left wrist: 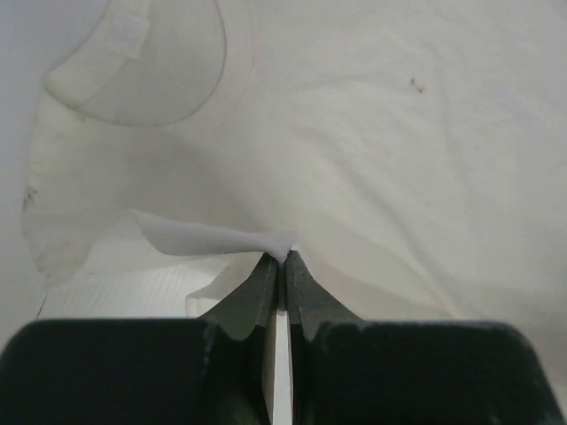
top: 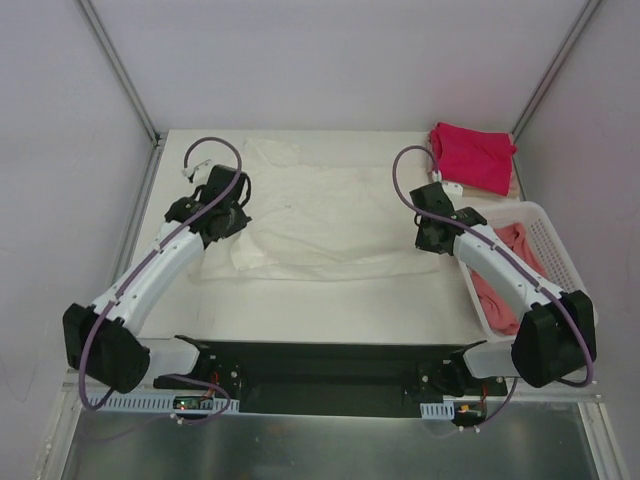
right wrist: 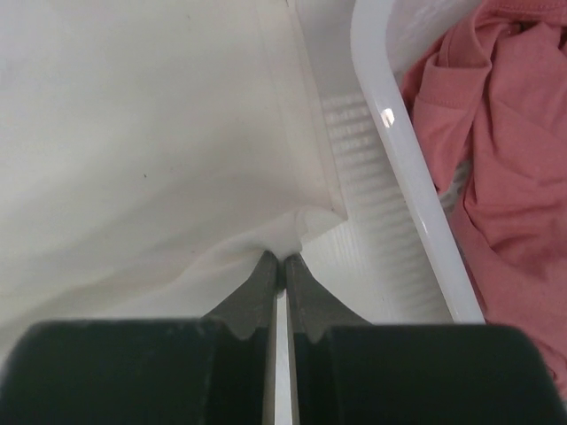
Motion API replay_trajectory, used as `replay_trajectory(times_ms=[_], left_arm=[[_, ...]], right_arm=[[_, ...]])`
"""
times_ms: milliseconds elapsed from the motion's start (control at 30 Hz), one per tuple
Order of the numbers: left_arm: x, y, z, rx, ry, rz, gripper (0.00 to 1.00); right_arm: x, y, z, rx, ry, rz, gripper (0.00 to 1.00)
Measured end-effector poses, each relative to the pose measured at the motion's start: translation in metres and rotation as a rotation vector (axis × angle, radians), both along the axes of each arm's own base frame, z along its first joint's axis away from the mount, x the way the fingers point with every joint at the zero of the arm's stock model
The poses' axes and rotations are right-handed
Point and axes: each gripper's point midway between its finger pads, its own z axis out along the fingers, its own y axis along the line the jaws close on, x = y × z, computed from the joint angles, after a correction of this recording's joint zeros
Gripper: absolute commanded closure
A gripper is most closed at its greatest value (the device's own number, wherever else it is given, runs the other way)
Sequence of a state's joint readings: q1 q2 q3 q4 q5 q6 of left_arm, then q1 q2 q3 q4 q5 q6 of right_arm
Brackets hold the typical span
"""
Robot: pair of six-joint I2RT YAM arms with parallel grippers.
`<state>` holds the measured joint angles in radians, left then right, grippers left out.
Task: Fold and stack the t-shirts
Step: Fold the tshirt
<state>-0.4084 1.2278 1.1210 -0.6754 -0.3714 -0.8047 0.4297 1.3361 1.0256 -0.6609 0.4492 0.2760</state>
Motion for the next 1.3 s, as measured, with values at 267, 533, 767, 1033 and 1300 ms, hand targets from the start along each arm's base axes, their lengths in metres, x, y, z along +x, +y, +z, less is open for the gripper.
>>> replay_trajectory(times_ms=[267, 533, 767, 1033, 1300], left_arm=[[0.071, 0.004, -0.020, 0.061, 0.069, -0.036, 1.00], [0.126, -0.006, -0.042, 0.126, 0.116, -0.146, 0.90], [0.177, -0.018, -0.083, 0.174, 0.168, -0.317, 0.25], [0.178, -0.019, -0.091, 0.174, 0.190, -0.393, 0.01], [0.114, -0.014, -0.032, 0.078, 0.075, -0.352, 0.01]], right_arm=[[0.031, -0.005, -0.009, 0.000, 0.044, -0.009, 0.98], [0.056, -0.010, -0.032, -0.014, 0.119, -0.018, 0.94], [0.070, -0.012, -0.049, -0.034, 0.164, -0.016, 0.68], [0.077, -0.004, -0.038, -0.015, 0.145, 0.031, 0.03], [0.054, 0.060, -0.004, 0.100, 0.044, 0.254, 0.03]])
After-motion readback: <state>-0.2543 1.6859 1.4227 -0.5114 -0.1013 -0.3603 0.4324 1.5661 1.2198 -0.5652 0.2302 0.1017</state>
